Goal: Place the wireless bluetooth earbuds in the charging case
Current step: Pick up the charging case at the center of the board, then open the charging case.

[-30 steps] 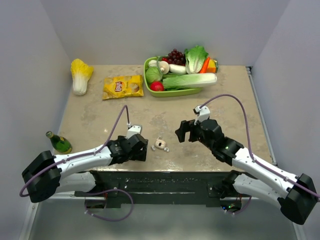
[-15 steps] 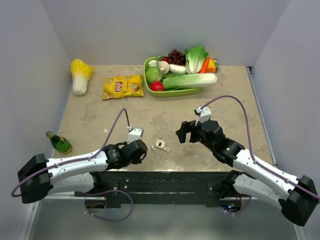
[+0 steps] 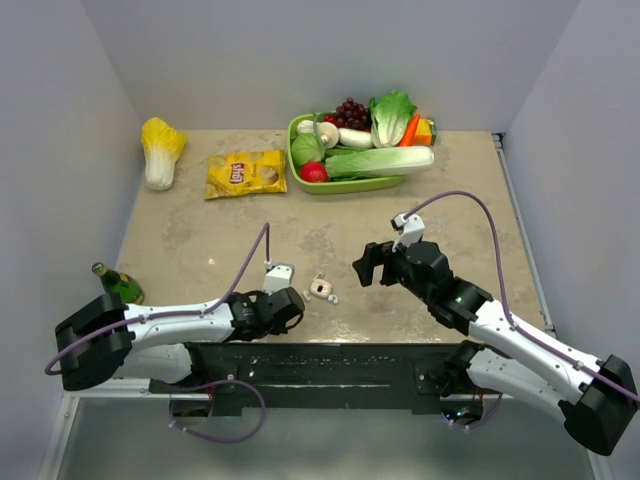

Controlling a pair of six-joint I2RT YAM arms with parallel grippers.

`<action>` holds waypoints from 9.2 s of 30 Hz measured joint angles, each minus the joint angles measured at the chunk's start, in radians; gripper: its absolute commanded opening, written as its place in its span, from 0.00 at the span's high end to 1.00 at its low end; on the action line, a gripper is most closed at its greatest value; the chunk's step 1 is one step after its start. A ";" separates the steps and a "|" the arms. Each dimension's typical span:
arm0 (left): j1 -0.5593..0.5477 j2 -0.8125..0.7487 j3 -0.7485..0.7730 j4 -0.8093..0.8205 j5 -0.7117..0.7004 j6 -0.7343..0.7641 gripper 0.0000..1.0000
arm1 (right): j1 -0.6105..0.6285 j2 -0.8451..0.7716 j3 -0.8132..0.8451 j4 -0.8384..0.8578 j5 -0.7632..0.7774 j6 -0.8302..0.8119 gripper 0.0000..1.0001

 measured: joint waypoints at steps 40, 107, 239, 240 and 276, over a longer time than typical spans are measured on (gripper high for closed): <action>-0.040 -0.123 0.003 0.010 -0.079 -0.007 0.28 | 0.000 0.000 -0.011 -0.010 -0.001 0.000 0.02; 0.106 0.147 0.065 0.127 -0.088 0.059 0.16 | 0.000 -0.009 -0.013 -0.010 -0.023 0.001 0.02; 0.064 -0.154 -0.328 1.447 0.401 1.192 1.00 | 0.049 0.201 0.293 -0.130 -0.277 -0.007 0.11; 0.064 -0.158 -0.328 1.449 0.397 1.192 1.00 | 0.049 0.196 0.293 -0.130 -0.274 -0.007 0.11; 0.030 -0.214 -0.372 1.500 0.344 1.214 1.00 | 0.047 0.179 0.299 -0.070 -0.314 0.046 0.16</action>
